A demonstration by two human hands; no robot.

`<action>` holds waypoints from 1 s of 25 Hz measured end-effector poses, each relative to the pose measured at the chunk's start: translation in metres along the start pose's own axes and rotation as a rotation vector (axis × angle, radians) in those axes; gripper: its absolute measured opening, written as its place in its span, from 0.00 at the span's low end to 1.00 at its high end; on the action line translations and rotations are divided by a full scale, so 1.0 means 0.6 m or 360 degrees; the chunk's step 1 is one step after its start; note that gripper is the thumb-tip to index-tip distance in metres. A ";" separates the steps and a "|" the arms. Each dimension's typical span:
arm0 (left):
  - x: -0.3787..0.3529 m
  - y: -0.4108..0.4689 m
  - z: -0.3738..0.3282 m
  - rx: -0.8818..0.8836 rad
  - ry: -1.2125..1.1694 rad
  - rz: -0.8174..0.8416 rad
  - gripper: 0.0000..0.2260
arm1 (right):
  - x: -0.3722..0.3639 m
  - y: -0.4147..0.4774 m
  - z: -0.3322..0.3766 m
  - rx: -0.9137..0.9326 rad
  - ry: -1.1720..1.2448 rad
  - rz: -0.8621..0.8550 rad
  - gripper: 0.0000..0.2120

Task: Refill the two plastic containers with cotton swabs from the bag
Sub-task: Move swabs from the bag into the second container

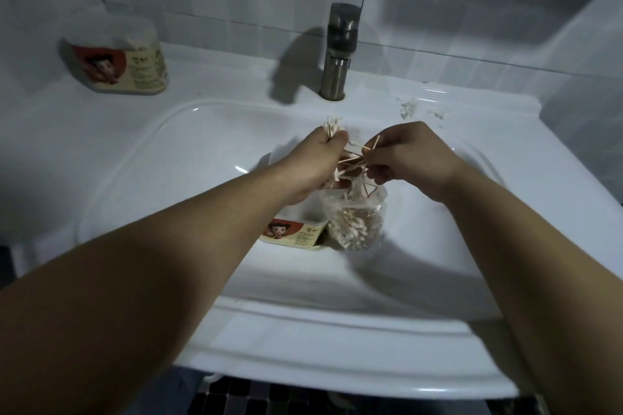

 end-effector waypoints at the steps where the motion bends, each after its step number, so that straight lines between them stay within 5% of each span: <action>1: 0.000 0.000 0.001 0.0003 -0.0010 0.0006 0.11 | 0.001 0.001 -0.001 -0.0005 0.0021 -0.0002 0.03; 7: -0.010 -0.004 0.003 0.0038 0.0002 0.0102 0.12 | -0.009 -0.004 -0.004 0.0068 -0.0363 0.0102 0.05; 16: -0.031 -0.022 0.003 0.0041 -0.0059 0.0350 0.09 | 0.017 0.000 0.012 0.0063 0.0432 -0.0206 0.05; 25: -0.030 -0.022 0.000 0.0100 -0.0134 0.0318 0.08 | 0.012 0.001 0.010 0.0058 0.0549 -0.0171 0.05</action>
Point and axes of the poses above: each hand's wrist, its own y-axis towards the middle knuckle, its own x-axis out of the back of the hand, z = x × y, the point moved 8 cm from there along y, towards the middle knuckle, and after that the axes turned 5 degrees about -z, right-handed, at the moved point
